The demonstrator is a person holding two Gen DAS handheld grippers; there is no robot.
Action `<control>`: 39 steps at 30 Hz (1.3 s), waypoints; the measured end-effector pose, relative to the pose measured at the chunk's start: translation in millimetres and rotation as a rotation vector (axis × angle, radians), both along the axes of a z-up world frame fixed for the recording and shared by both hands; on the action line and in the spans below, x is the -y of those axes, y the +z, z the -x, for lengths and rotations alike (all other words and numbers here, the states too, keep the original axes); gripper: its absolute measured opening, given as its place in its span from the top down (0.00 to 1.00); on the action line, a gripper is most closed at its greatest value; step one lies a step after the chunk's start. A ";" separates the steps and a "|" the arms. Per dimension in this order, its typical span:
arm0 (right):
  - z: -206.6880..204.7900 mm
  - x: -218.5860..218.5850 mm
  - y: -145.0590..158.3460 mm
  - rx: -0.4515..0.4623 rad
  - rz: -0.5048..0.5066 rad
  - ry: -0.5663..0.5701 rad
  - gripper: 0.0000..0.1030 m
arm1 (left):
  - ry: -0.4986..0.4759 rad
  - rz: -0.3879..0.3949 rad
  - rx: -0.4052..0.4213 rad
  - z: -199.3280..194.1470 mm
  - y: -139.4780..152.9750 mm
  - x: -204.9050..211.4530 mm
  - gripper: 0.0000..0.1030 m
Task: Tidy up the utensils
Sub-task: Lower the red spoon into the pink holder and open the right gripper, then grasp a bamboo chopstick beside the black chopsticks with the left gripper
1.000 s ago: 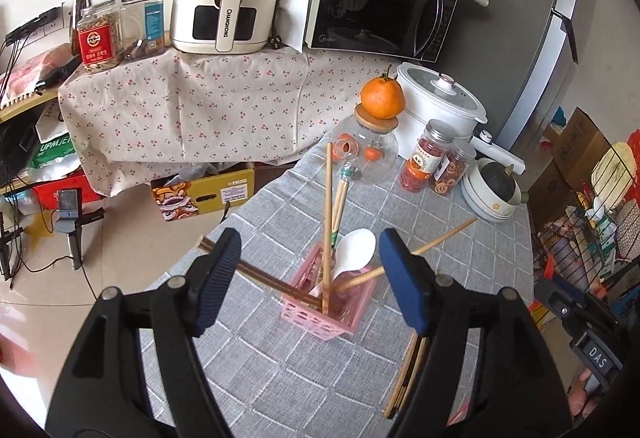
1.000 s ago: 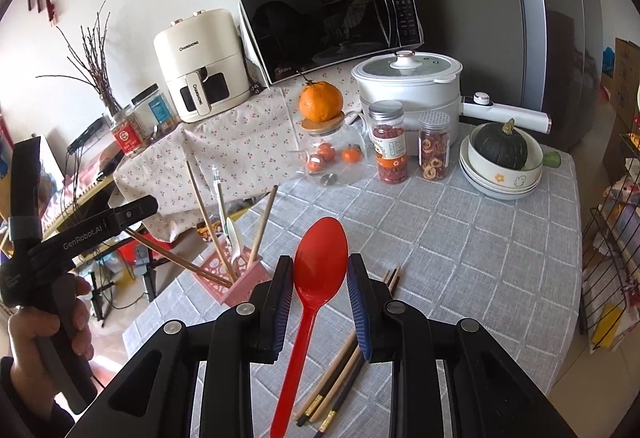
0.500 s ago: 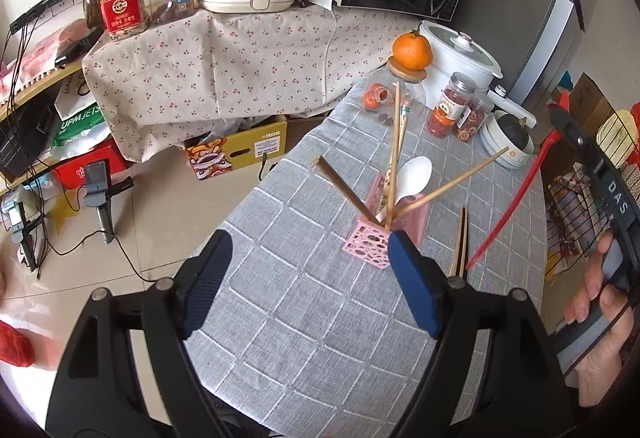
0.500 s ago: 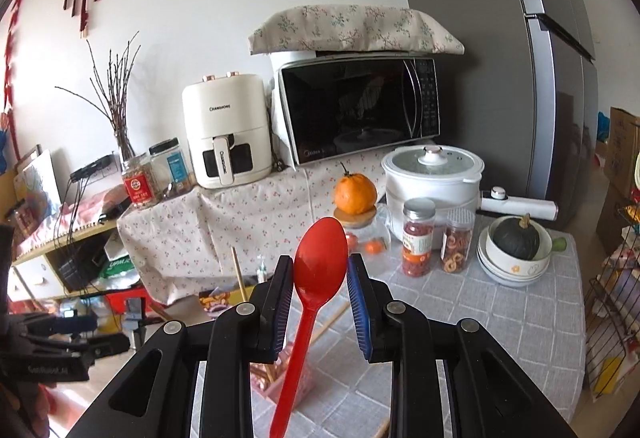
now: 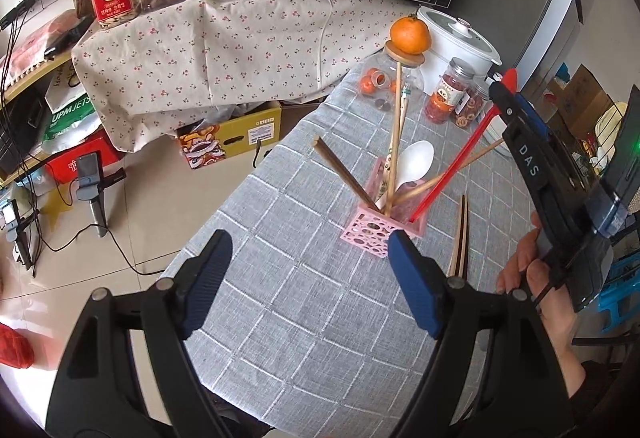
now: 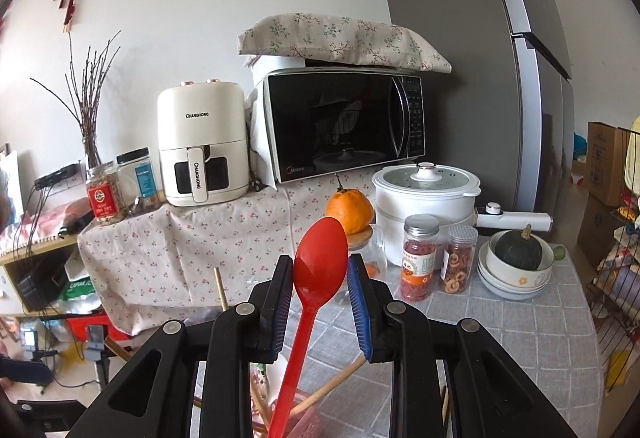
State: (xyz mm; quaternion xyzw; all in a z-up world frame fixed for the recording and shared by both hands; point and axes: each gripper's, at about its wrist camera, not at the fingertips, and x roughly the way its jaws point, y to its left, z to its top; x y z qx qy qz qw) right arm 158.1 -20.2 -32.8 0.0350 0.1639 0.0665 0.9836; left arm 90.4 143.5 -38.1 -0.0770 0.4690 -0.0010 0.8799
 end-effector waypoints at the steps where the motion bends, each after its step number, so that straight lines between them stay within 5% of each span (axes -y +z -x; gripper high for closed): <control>1: -0.6 -1.9 -3.0 -0.001 0.005 -0.002 0.73 | 0.001 0.001 -0.003 -0.7 -0.5 -0.4 0.22; 10: 0.9 -9.4 -26.4 -0.025 0.053 -0.004 0.72 | 0.013 0.005 -0.001 -0.4 -1.9 -1.9 0.22; 14: 2.7 -0.7 -22.6 -0.057 0.012 0.026 0.57 | 0.007 0.005 0.004 -0.4 -0.4 1.6 0.22; 21: 18.3 31.8 6.1 -0.103 -0.008 0.075 0.45 | -0.026 0.020 0.002 3.0 0.4 16.9 0.22; 31: 36.8 105.2 12.8 -0.331 0.007 0.036 0.27 | -0.088 0.097 -0.038 5.1 -14.0 56.6 0.22; 39: 44.8 153.5 -13.4 -0.523 0.028 -0.006 0.18 | -0.146 0.035 -0.128 1.6 -44.3 101.6 0.22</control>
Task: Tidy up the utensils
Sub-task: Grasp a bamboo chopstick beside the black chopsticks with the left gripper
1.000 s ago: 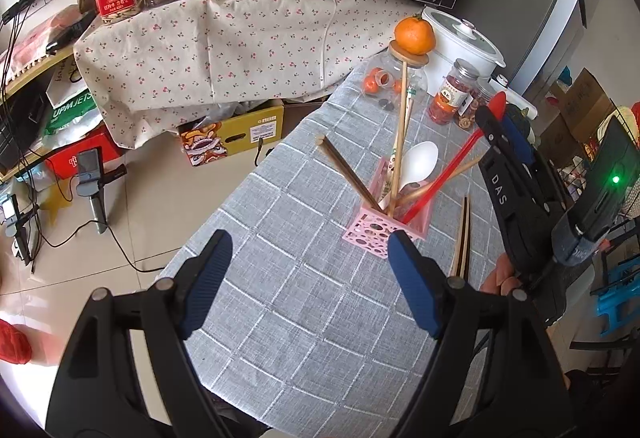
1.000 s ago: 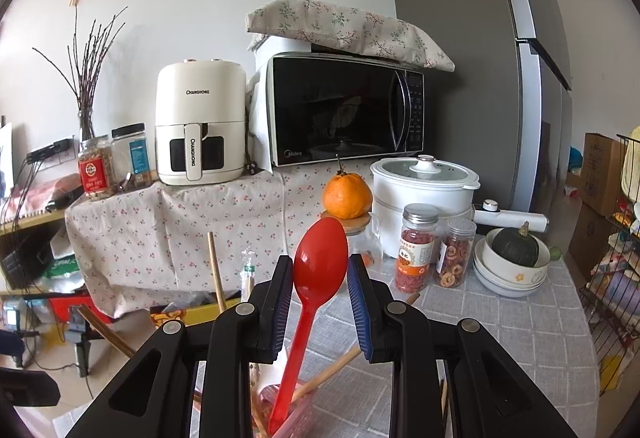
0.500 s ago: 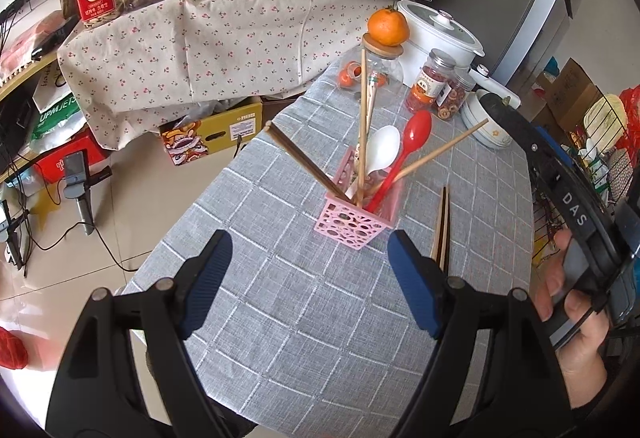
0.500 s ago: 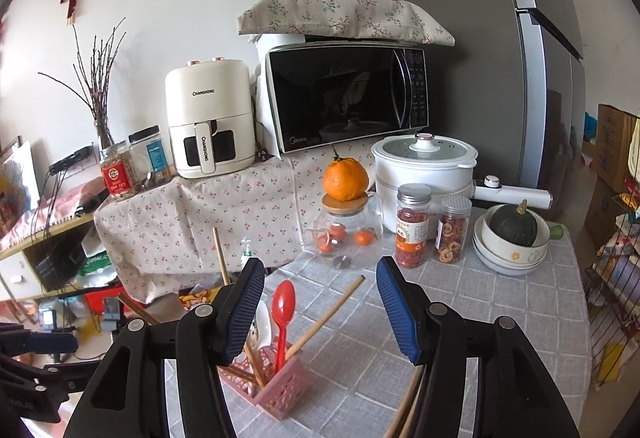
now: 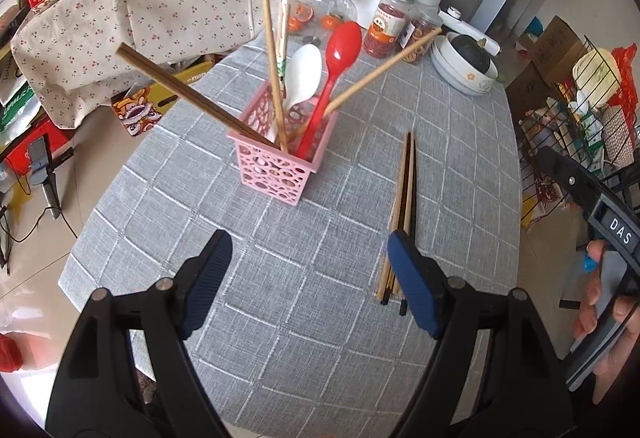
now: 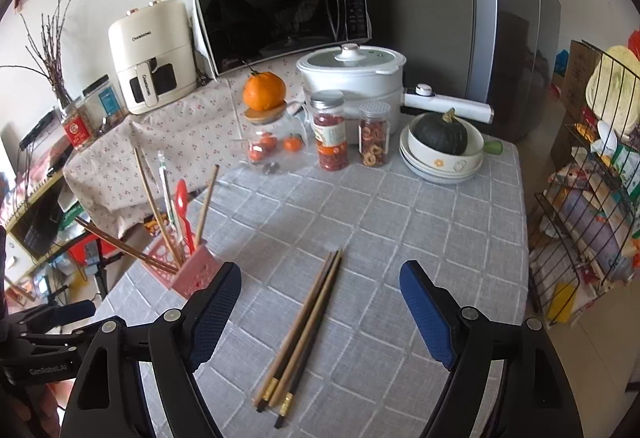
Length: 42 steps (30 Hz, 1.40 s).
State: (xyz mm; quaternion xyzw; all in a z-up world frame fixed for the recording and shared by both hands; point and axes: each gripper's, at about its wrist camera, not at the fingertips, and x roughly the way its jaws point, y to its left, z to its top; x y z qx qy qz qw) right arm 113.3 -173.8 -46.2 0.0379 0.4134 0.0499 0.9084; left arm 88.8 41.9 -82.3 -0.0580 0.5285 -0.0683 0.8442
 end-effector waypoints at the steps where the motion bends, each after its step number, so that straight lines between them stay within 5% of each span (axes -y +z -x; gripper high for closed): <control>1: -1.2 4.5 -7.6 -0.038 0.010 0.003 0.17 | -0.015 -0.009 -0.006 0.0 -2.9 6.1 0.22; 7: -16.4 34.9 -61.6 -0.298 0.062 -0.036 0.17 | -0.079 -0.089 -0.040 -5.3 -21.7 38.2 0.22; 11: -16.3 50.6 -74.7 -0.369 0.009 -0.049 0.17 | -0.126 -0.091 -0.099 -13.0 -36.2 58.6 0.22; 16: -13.1 61.7 -72.2 -0.382 -0.017 -0.060 0.17 | -0.181 -0.067 -0.132 -24.3 -53.2 87.4 0.23; 21: -10.6 69.9 -73.0 -0.386 -0.001 -0.064 0.17 | -0.204 -0.033 -0.143 -42.3 -71.6 116.2 0.73; 24: -8.9 76.6 -76.8 -0.392 0.019 -0.069 0.17 | -0.184 -0.047 -0.113 -57.6 -79.9 128.4 0.82; 30: -8.7 88.0 -82.5 -0.387 0.067 -0.086 0.17 | -0.145 -0.060 -0.049 -84.0 -94.2 138.4 0.87; 42: -17.5 84.7 -85.2 -0.374 0.104 -0.045 0.17 | -0.140 -0.049 -0.060 -110.1 -110.4 142.2 0.90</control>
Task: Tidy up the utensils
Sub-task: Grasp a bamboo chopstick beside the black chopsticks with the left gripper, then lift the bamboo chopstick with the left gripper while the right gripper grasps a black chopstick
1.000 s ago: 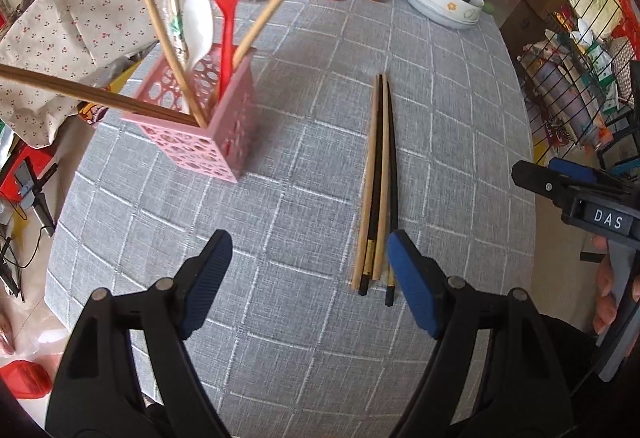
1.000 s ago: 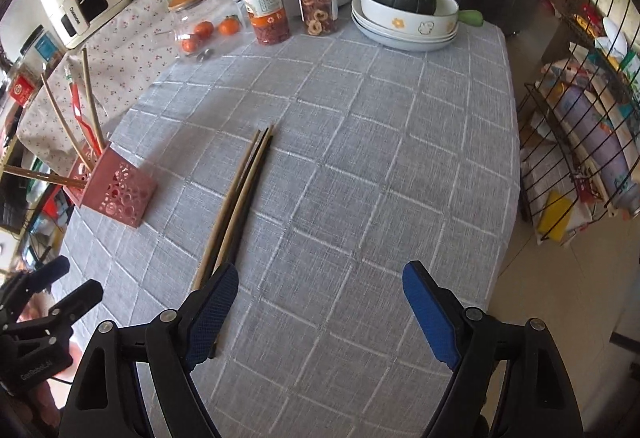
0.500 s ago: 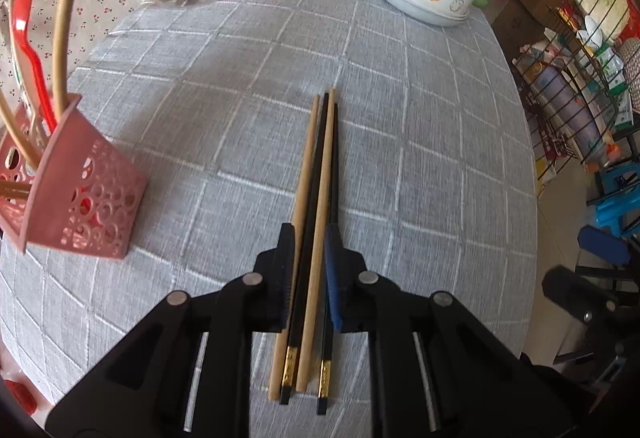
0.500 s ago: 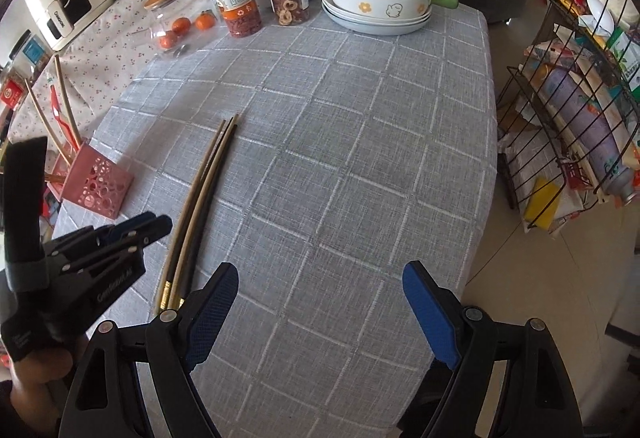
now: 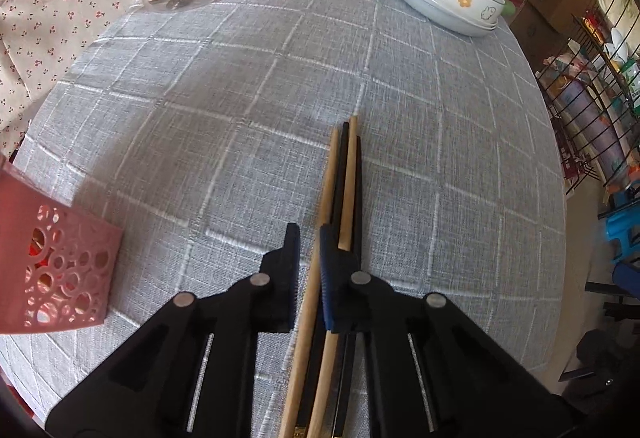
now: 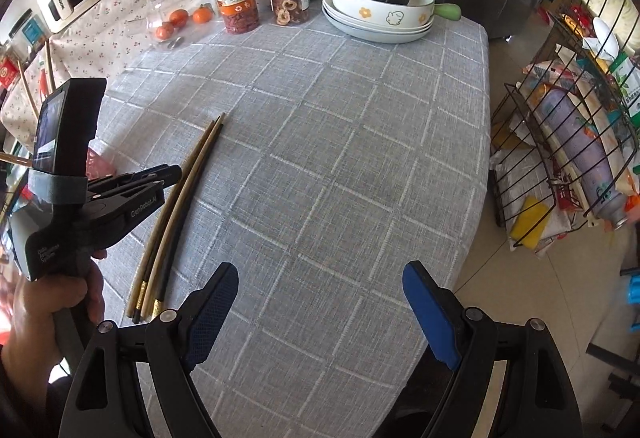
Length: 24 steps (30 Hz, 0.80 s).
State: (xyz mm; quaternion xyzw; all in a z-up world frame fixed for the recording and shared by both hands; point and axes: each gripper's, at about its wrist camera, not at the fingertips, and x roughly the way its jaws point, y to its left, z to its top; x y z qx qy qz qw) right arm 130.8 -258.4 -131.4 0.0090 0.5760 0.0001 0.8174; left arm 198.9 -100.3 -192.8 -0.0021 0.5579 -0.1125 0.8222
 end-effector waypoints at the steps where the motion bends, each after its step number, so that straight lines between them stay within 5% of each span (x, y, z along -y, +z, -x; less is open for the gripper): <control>1: -0.2 0.8 0.0 0.002 -0.002 -0.005 0.17 | -0.007 0.010 -0.002 -0.2 -0.5 0.9 0.90; 24: -4.4 -0.7 -7.5 -0.041 -0.087 -0.048 0.17 | -0.115 -0.070 -0.058 31.7 17.7 -5.3 0.93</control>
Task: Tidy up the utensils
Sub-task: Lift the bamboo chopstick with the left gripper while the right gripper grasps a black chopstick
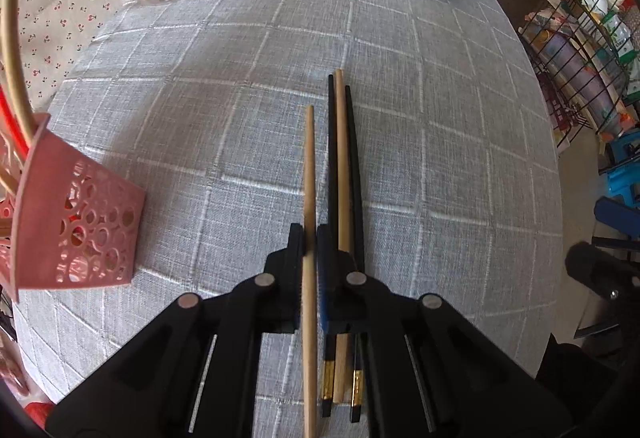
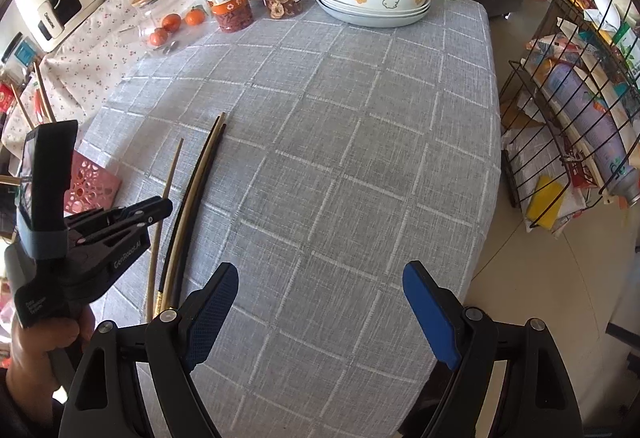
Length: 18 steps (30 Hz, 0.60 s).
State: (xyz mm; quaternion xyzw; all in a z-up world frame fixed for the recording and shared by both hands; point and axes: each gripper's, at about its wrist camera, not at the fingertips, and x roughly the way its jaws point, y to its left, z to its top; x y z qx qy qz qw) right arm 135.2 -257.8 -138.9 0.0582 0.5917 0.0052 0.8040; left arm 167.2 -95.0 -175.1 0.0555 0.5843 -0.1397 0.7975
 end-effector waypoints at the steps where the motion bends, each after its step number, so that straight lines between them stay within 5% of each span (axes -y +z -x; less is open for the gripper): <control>1: -0.9 -1.6 -0.2 -0.002 -0.005 0.001 0.17 | -0.014 -0.005 0.006 5.0 4.9 -0.9 0.93; 13: -28.0 -21.7 -15.4 -0.022 -0.121 -0.063 0.19 | -0.091 0.065 0.149 53.9 78.9 -37.2 0.93; 18: -43.3 -45.4 -31.1 -0.045 -0.184 -0.030 0.38 | -0.094 0.084 0.185 65.7 93.9 -55.1 0.93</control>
